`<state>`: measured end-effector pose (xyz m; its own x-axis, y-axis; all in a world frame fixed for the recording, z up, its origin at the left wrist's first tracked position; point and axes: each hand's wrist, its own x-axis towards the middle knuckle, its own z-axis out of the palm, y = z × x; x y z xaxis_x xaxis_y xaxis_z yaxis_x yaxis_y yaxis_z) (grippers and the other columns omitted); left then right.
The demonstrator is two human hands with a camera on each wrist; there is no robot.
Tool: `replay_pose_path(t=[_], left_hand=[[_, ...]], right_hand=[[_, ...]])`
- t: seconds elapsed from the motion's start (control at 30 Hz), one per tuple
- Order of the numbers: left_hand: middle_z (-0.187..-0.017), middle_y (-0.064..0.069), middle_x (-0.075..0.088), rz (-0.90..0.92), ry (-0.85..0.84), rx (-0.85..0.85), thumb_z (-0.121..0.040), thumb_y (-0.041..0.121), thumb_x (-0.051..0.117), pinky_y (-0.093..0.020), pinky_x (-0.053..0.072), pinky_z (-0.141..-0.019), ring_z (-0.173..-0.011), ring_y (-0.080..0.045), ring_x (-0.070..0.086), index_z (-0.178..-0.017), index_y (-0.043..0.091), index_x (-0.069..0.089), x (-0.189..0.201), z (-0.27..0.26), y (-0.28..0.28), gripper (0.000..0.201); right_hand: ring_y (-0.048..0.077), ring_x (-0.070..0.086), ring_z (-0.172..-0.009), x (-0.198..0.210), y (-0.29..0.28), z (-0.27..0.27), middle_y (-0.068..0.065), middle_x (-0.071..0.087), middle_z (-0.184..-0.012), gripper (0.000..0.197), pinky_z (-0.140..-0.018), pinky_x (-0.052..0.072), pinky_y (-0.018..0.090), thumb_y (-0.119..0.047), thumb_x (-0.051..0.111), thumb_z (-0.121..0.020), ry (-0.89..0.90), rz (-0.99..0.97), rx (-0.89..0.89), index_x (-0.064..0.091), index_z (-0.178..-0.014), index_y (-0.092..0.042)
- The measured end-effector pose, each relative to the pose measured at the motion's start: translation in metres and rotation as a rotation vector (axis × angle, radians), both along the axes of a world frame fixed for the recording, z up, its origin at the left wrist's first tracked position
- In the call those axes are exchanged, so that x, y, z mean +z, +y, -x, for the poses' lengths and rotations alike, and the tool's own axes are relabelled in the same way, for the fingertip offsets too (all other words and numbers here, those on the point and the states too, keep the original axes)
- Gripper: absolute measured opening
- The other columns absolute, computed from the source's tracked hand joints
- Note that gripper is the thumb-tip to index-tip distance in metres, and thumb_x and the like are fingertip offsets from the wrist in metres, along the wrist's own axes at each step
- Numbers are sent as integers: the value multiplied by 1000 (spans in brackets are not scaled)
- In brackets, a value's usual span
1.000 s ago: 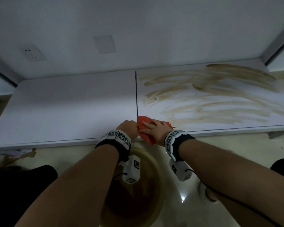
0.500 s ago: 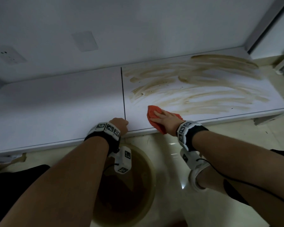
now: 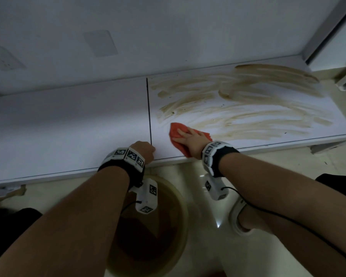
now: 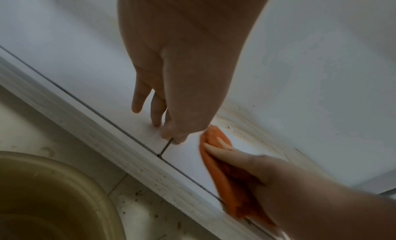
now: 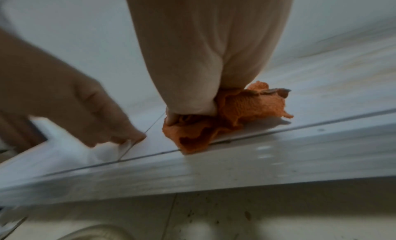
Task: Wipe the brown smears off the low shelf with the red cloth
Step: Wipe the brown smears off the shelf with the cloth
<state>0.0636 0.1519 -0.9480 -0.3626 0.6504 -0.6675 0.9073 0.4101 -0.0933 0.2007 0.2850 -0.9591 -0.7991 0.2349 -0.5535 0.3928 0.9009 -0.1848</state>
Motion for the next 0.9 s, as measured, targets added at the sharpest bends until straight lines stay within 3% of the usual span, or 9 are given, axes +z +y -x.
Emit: replay_pose_path(t=[0.1, 0.2, 0.3, 0.43, 0.53, 0.63, 0.77, 0.9], left_hand=[[-140, -11, 47, 12, -22, -1, -98, 11, 36, -34, 40, -107, -127, -26, 48, -139, 8, 44, -1, -1, -3, 42], [-142, -10, 45, -13, -28, 17, -97, 11, 36, -33, 38, -109, -129, -25, 46, -140, 11, 43, -2, 0, -4, 44], [-142, -9, 46, -26, -26, 28, -97, 12, 36, -34, 38, -109, -129, -25, 46, -140, 13, 44, -1, 0, -4, 44], [-132, -9, 56, -60, -9, 15, -96, 13, 37, -32, 43, -99, -119, -24, 54, -134, 13, 49, 0, 2, -8, 39], [-144, -9, 45, -43, -2, 23, -98, 14, 35, -33, 37, -108, -131, -24, 44, -145, 14, 36, 1, 7, -9, 47], [-152, -7, 34, -19, -40, 44, -98, 11, 33, -34, 31, -114, -138, -24, 35, -150, 16, 25, 4, 10, -11, 53], [-149, -8, 38, -65, -103, 101, -96, 7, 33, -35, 32, -114, -136, -24, 38, -149, 17, 27, 2, 12, -17, 55], [-149, -8, 39, -106, -131, 153, -95, 7, 34, -33, 35, -111, -134, -24, 40, -151, 17, 23, 3, 11, -21, 57]], right_hand=[[29, -7, -147, 3, 8, -24, -3, -10, -160, 79, -118, 5, 54, -12, 54, -91, -34, -2, -67, 7, -151, -37], [33, -10, -146, 6, -12, -25, -2, -11, -160, 76, -116, 4, 59, -14, 51, -93, -51, 13, -8, 6, -150, -37], [33, -11, -146, -1, -39, -2, -4, -10, -160, 79, -115, 2, 62, -15, 55, -92, -56, 19, 99, 7, -149, -40], [32, -7, -146, -10, -39, 42, -4, -10, -160, 86, -116, 6, 60, -18, 61, -88, -78, -31, 161, 6, -149, -41], [32, -4, -147, -12, -17, 53, -2, -10, -160, 83, -117, 9, 58, -20, 62, -88, -47, -37, 102, 9, -150, -38], [30, -4, -147, -11, 10, 35, -3, -11, -160, 82, -117, 11, 57, -18, 59, -89, -45, -45, 2, 7, -150, -38], [31, -7, -147, -8, 16, -3, -4, -13, -159, 80, -116, 11, 58, -17, 53, -93, -91, -38, -97, 2, -150, -38], [33, -10, -146, -1, -18, -4, -4, -13, -159, 83, -117, 4, 59, -14, 55, -92, -111, -34, 26, 2, -150, -40]])
